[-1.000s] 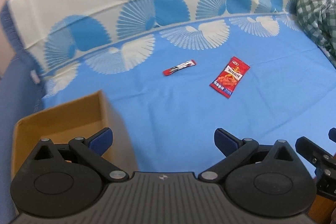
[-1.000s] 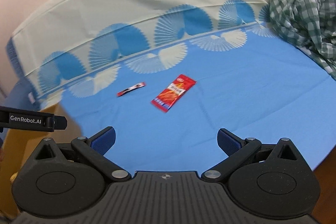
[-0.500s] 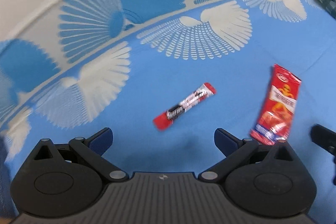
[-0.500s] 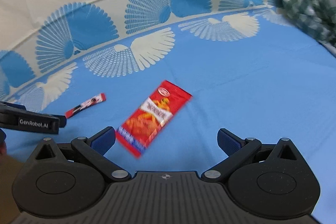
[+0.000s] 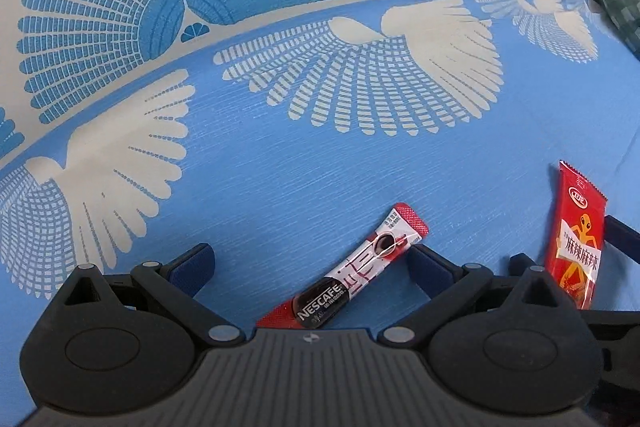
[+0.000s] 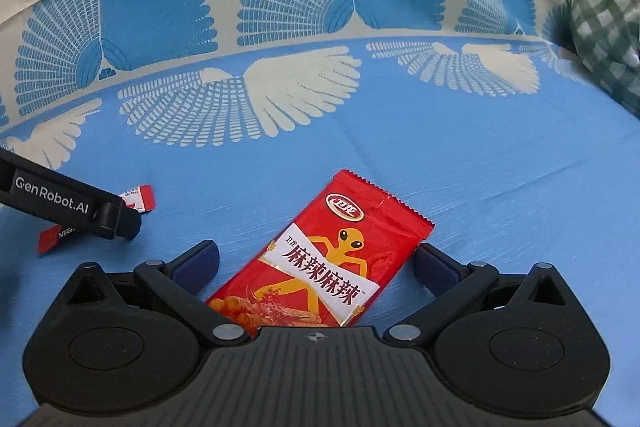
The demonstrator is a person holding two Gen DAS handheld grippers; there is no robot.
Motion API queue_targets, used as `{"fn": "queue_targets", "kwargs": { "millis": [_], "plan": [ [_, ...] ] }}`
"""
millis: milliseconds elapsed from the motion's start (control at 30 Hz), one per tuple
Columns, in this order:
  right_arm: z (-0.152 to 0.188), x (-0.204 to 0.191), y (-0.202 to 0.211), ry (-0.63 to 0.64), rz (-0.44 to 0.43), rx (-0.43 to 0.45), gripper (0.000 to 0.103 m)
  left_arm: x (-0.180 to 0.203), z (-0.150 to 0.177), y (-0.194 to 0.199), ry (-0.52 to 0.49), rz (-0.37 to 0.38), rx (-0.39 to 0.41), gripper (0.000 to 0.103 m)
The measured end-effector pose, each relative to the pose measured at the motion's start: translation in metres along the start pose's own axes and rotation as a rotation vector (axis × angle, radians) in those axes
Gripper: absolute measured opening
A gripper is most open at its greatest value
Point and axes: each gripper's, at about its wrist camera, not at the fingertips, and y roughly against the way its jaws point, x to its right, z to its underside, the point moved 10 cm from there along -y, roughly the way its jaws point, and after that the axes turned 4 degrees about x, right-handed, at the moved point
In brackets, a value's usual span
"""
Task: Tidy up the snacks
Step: 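Grasp the red Nescafe stick with the left tool while the right tool grasps the red spicy-strip packet, then carry the Nescafe stick and spicy-strip packet over the box with both tools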
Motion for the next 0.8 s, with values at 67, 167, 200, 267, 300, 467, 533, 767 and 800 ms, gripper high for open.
{"fn": "queue_targets", "kwargs": {
  "millis": [67, 167, 200, 267, 300, 467, 533, 767, 800],
  "plan": [
    [0.001, 0.000, -0.001, -0.002, 0.001, 0.011, 0.103, 0.000, 0.000, 0.001, 0.004, -0.004, 0.002, 0.103],
    [0.002, 0.001, 0.001, 0.023, -0.014, 0.008, 0.102, 0.008, -0.002, 0.008, -0.004, 0.030, 0.007, 0.076],
    [0.001, 0.001, 0.002, 0.033, -0.024, -0.003, 0.091, 0.012, -0.004, 0.016, -0.011, 0.054, 0.020, 0.029],
    [-0.003, 0.000, 0.015, 0.046, -0.043, 0.012, 0.058, 0.018, -0.002, 0.024, -0.015, 0.075, 0.003, 0.008],
    [-0.003, -0.003, 0.019, 0.061, -0.063, 0.005, 0.053, 0.019, 0.001, 0.028, 0.005, 0.087, -0.007, 0.008],
    [-0.001, 0.001, 0.045, 0.006, -0.102, -0.081, 0.050, 0.023, 0.015, 0.080, 0.070, 0.100, 0.015, 0.008],
    [-0.008, 0.002, 0.071, -0.029, -0.115, -0.069, 0.050, 0.028, 0.022, 0.112, 0.082, 0.099, 0.038, 0.008],
    [-0.019, 0.018, 0.202, -0.165, -0.171, -0.002, 0.050, 0.049, 0.062, 0.245, 0.105, 0.064, 0.087, 0.008],
    [-0.018, 0.018, 0.224, -0.169, -0.183, 0.005, 0.050, 0.051, 0.070, 0.261, 0.112, 0.060, 0.085, 0.008]
  ]
}}
